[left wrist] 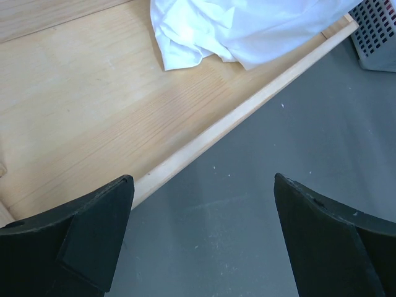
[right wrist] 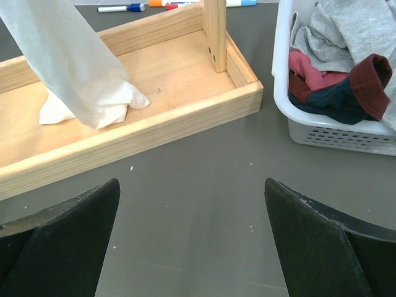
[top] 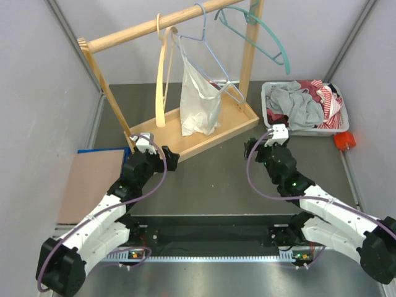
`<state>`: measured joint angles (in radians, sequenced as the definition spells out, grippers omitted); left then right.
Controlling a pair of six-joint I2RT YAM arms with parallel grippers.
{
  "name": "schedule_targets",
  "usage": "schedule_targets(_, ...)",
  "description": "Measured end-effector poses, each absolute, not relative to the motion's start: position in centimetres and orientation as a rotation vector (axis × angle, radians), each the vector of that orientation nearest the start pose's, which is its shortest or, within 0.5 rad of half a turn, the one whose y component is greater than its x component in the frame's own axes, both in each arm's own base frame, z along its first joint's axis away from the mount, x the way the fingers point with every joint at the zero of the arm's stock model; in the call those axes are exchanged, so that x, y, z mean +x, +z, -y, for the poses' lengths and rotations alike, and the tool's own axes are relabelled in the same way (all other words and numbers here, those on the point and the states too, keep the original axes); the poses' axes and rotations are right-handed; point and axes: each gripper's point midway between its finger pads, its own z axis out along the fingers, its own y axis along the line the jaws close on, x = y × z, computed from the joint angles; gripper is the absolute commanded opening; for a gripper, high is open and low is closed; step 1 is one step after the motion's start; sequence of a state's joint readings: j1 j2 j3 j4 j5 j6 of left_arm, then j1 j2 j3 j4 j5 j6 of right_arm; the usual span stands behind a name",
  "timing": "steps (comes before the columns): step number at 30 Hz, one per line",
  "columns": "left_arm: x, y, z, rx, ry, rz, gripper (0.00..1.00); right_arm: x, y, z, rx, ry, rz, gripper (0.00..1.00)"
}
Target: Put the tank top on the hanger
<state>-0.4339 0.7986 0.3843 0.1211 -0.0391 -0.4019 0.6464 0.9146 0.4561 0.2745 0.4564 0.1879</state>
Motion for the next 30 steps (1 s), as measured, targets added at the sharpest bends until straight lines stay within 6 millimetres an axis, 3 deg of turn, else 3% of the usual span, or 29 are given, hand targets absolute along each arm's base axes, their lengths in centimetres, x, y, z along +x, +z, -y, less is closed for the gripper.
schedule_targets(12, 28.1, 14.2, 13.8, -0.023, -0.527, -1.925, 0.99, 29.2, 20.5, -13.1, -0.031, 0.238, -1.684, 1.0)
schedule_targets(19, 27.6, 14.6, 13.4, -0.032, -0.53, -1.889, 0.99, 28.6, 23.5, -9.4, 0.128, 0.17, -1.586, 1.0)
schedule_targets(23, 27.3, 14.9, 13.3, -0.032, -0.538, -1.869, 0.99, 29.6, 27.0, -6.4, 0.234, 0.069, -1.567, 1.0)
schedule_targets(27, 27.1, 15.8, 13.3, -0.027, -0.556, -1.835, 0.99, 32.1, 32.9, -2.3, 0.359, -0.014, -1.512, 1.0)
schedule_targets(30, 27.0, 16.4, 13.3, -0.028, -0.563, -1.81, 0.99, 34.1, 35.7, -0.6, 0.403, -0.041, -1.492, 1.0)
